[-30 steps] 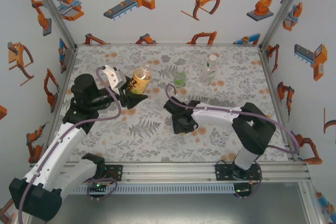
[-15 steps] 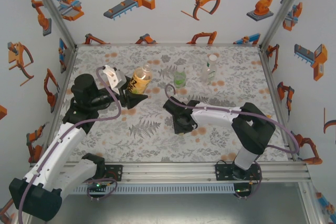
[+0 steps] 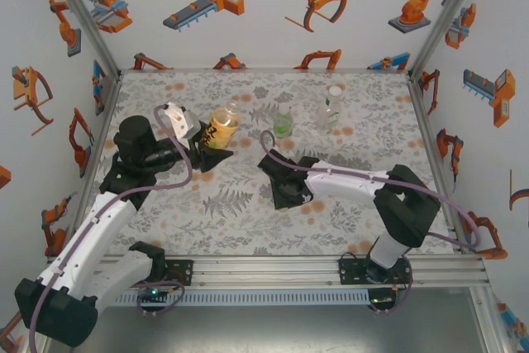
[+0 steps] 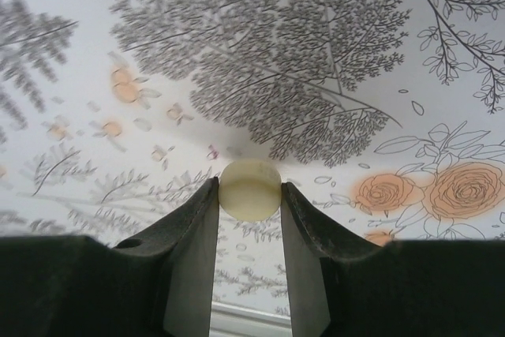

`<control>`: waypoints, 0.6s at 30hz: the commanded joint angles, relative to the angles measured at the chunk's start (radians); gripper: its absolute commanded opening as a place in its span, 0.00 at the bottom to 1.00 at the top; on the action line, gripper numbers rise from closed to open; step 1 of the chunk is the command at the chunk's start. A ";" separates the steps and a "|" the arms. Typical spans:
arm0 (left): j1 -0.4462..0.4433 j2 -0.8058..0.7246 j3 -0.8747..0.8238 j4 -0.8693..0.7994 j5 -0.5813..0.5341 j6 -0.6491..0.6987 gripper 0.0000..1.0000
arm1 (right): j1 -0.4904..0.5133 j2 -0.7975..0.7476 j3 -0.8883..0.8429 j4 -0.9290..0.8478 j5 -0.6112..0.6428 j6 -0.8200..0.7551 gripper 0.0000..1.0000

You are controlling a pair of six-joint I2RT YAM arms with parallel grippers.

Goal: Screw on the bottle caps

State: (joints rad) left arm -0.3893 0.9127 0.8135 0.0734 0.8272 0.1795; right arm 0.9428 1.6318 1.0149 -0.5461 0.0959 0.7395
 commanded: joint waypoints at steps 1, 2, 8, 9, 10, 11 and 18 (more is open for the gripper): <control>-0.013 0.002 0.032 -0.040 0.015 0.051 0.00 | -0.016 -0.090 0.026 0.024 -0.061 -0.082 0.24; -0.017 0.003 0.037 -0.056 0.014 0.064 0.00 | -0.023 -0.113 0.021 0.044 -0.092 -0.105 0.24; -0.063 0.006 0.061 -0.161 -0.023 0.164 0.00 | -0.058 -0.244 -0.001 0.125 -0.202 -0.250 0.21; -0.073 0.007 0.062 -0.171 -0.032 0.176 0.00 | -0.064 -0.268 -0.009 0.145 -0.223 -0.276 0.21; -0.084 0.006 0.062 -0.182 -0.042 0.190 0.00 | -0.071 -0.299 -0.020 0.171 -0.243 -0.310 0.21; -0.092 0.005 0.062 -0.193 -0.049 0.204 0.00 | -0.073 -0.330 -0.028 0.192 -0.252 -0.349 0.21; -0.126 0.005 0.067 -0.238 -0.071 0.262 0.00 | -0.079 -0.526 -0.026 0.205 -0.255 -0.607 0.18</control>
State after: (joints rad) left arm -0.5045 0.9218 0.8440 -0.1314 0.7654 0.3832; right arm 0.8677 1.1687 0.9947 -0.3737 -0.1387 0.2893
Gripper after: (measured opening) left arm 0.563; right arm 0.352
